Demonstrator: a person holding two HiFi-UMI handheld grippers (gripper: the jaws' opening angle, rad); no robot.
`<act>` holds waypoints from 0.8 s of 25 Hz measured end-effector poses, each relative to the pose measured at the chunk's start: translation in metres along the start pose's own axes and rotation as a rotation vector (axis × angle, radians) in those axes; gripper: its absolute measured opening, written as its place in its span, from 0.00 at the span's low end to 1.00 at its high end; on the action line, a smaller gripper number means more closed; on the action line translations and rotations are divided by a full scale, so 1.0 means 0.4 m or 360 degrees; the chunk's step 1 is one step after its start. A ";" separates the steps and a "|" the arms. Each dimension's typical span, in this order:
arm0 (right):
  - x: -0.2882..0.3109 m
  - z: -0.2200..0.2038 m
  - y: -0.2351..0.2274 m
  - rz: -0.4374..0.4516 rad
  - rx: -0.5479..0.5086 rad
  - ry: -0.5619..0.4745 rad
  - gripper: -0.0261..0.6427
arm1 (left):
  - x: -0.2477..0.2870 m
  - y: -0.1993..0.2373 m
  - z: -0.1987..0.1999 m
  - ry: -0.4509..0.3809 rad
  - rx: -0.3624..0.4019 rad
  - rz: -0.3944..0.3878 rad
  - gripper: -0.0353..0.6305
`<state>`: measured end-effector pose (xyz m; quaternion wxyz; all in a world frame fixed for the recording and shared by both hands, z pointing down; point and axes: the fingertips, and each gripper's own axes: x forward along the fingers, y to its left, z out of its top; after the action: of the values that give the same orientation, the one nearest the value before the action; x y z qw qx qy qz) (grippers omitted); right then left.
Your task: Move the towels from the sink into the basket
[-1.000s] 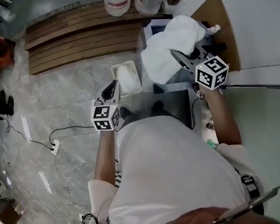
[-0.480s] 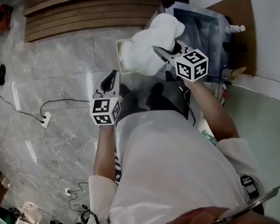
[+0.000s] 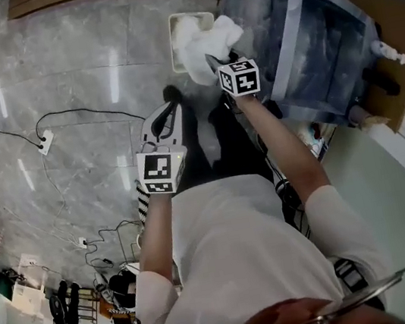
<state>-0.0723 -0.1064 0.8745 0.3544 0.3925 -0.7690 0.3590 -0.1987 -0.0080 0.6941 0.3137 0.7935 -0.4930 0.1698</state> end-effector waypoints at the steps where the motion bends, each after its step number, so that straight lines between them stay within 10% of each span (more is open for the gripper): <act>1: 0.062 -0.036 -0.016 -0.0033 0.0009 0.0051 0.29 | 0.016 0.018 -0.031 0.0020 0.0000 0.0000 0.09; 11: 0.578 -0.336 -0.218 -0.0234 -0.0040 0.0440 0.37 | 0.156 0.167 -0.287 0.0207 -0.0152 -0.0002 0.09; 20: 0.640 -0.439 -0.247 -0.0244 -0.0025 0.0575 0.56 | 0.205 0.207 -0.391 0.0233 -0.0152 -0.0008 0.09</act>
<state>-0.0540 -0.0929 1.1997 0.5160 0.3763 -0.6636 0.3896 -0.2285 0.0146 0.8855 0.3868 0.7644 -0.4743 0.2028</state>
